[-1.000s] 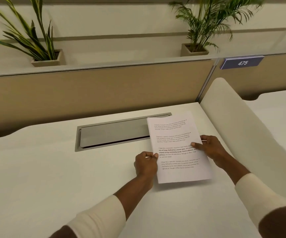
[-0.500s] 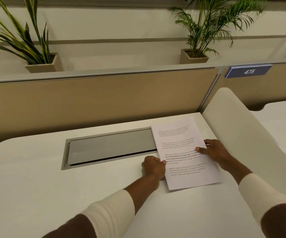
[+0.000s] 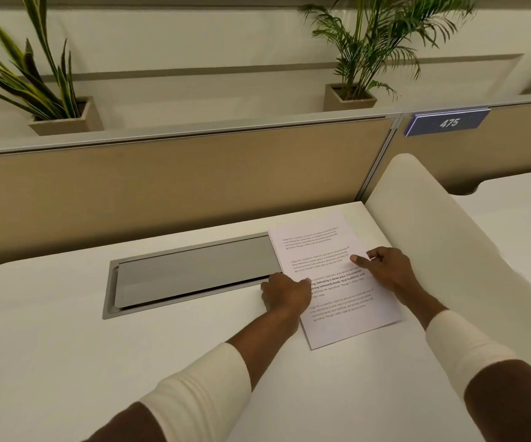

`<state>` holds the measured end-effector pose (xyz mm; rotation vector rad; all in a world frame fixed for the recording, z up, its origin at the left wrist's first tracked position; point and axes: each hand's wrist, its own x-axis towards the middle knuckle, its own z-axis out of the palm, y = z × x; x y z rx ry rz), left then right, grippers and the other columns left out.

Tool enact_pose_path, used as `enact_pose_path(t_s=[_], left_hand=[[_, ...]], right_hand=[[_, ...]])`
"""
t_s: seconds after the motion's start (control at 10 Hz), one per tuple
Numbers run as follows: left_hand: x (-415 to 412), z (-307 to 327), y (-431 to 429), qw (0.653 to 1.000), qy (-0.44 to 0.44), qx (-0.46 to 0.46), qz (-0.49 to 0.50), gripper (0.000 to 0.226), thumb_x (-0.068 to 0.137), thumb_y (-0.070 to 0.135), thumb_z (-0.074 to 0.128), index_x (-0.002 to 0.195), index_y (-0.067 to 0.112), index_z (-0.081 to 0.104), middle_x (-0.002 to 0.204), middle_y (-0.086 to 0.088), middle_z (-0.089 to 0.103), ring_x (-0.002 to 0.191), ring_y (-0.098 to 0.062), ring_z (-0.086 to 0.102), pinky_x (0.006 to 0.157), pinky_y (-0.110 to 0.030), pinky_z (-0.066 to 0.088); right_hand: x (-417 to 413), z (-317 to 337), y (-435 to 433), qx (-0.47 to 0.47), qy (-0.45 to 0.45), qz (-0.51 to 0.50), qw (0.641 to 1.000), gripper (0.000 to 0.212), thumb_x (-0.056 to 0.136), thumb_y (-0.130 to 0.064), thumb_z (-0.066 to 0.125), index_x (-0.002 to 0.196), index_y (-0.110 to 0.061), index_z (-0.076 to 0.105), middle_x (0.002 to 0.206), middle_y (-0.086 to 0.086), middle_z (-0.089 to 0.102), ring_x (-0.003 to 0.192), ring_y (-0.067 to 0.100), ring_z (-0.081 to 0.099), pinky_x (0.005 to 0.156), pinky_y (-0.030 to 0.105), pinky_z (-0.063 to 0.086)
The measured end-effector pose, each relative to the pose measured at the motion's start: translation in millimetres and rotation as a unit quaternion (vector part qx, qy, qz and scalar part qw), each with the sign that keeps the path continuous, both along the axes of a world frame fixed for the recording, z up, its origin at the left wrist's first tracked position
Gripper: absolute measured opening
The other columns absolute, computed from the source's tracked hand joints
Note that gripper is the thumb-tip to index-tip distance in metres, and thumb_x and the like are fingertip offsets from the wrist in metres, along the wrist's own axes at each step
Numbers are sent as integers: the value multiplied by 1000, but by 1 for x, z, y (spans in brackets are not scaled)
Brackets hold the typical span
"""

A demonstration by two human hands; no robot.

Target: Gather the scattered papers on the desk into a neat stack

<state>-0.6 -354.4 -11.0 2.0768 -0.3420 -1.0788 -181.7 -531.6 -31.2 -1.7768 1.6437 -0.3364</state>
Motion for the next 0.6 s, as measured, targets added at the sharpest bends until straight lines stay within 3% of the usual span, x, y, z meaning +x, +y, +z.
enact_pose_path(t_s=[0.2,0.3,0.4,0.5,0.6], left_hand=[[-7,2,-8,1000,-1,22,12,56,97,40,73,142,8,63,153,-16,48,137,-33,54,109,-42,55],[-9,1,-10,999,-3,33,15,59,98,40,73,146,7,59,155,-16,43,141,-35,51,113,-46,53],[-11,2,-8,999,-2,31,16,55,97,35,72,144,8,61,154,-16,44,140,-35,51,112,-47,55],[-8,3,-4,999,-26,38,1,54,97,33,72,142,6,60,152,-16,48,140,-34,50,113,-45,53],[-5,8,14,995,-79,48,-23,49,97,38,72,134,6,64,144,-12,61,140,-34,54,113,-47,53]], right_hand=[[2,-2,8,-34,32,-26,999,61,81,-65,82,112,-13,80,110,4,79,107,28,72,89,36,53],[2,-3,11,-47,43,-35,997,57,82,-68,79,104,-15,81,106,2,79,103,29,73,88,38,56],[4,-3,16,-66,42,-40,996,55,85,-69,76,86,-15,79,89,2,79,90,29,74,83,39,59],[4,1,17,-78,52,-35,995,58,89,-68,72,85,-11,78,87,8,79,88,33,74,82,41,59],[3,5,31,-125,76,-16,989,64,90,-64,74,118,-7,76,116,16,75,112,37,71,94,49,59]])
